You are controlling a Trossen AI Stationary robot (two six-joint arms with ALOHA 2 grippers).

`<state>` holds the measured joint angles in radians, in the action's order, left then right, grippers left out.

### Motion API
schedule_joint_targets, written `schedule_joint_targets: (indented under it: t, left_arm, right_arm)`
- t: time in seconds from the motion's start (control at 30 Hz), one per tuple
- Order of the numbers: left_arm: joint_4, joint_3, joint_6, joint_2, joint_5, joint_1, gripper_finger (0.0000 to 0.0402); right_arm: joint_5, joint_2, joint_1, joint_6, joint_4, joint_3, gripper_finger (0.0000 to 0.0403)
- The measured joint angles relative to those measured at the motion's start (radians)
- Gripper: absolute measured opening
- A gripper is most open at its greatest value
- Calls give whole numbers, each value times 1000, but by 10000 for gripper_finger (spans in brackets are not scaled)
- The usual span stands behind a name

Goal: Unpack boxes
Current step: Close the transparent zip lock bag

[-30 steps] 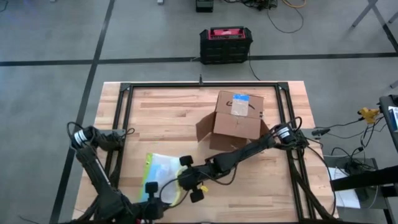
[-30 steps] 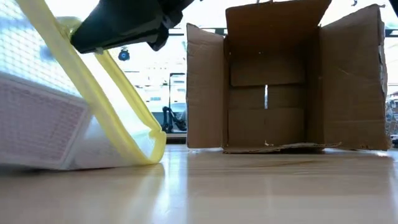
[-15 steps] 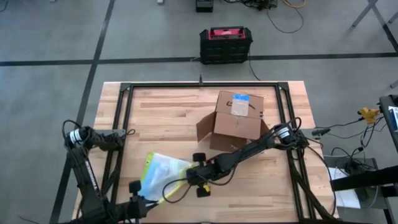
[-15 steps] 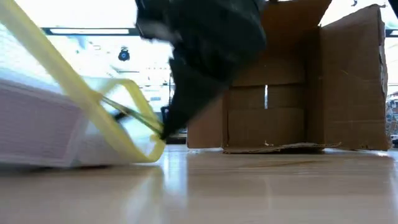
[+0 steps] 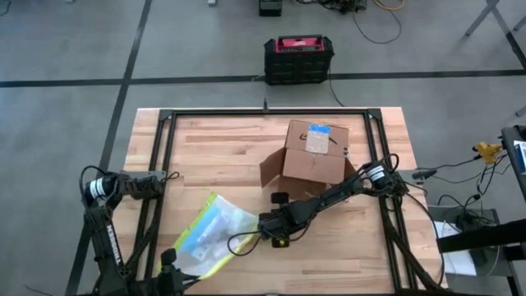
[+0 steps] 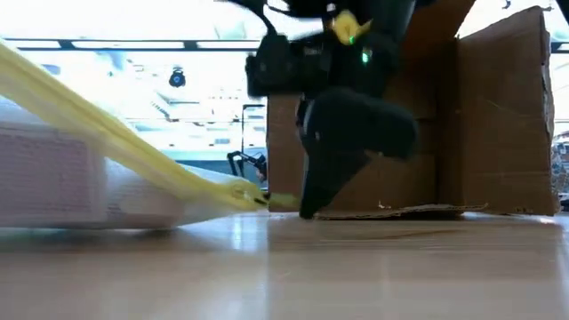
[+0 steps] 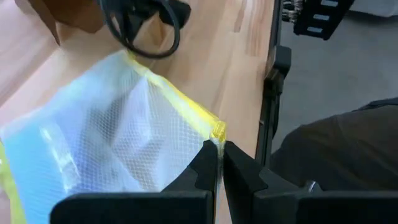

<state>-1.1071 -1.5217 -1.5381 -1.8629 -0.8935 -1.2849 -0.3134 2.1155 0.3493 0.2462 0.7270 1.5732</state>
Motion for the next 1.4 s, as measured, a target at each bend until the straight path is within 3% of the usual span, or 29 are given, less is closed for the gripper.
schedule_joint_targets:
  t: [0.33,0.63,0.83,0.97,1.07,1.2,1.4]
  left_arm:
    - [-8,0,-48,0,23,-12,0]
    - [1,17,-123,-1,62,-26,0]
    - [10,28,-154,-64,61,-16,0]
    - [17,28,-193,-110,84,22,0]
    - [17,28,-199,-119,175,75,0]
    - [17,28,-116,-119,343,149,0]
    - [153,28,168,-93,419,247,9]
  right_arm:
    - [-42,-76,49,-60,18,85,0]
    - [-76,-83,70,105,214,-2,0]
    - [-67,-83,71,172,158,-93,0]
    - [7,-83,79,143,39,-94,0]
    - [30,-83,102,93,26,-71,1]
    - [33,-84,132,29,39,-30,23]
    - [34,-85,192,46,48,9,100]
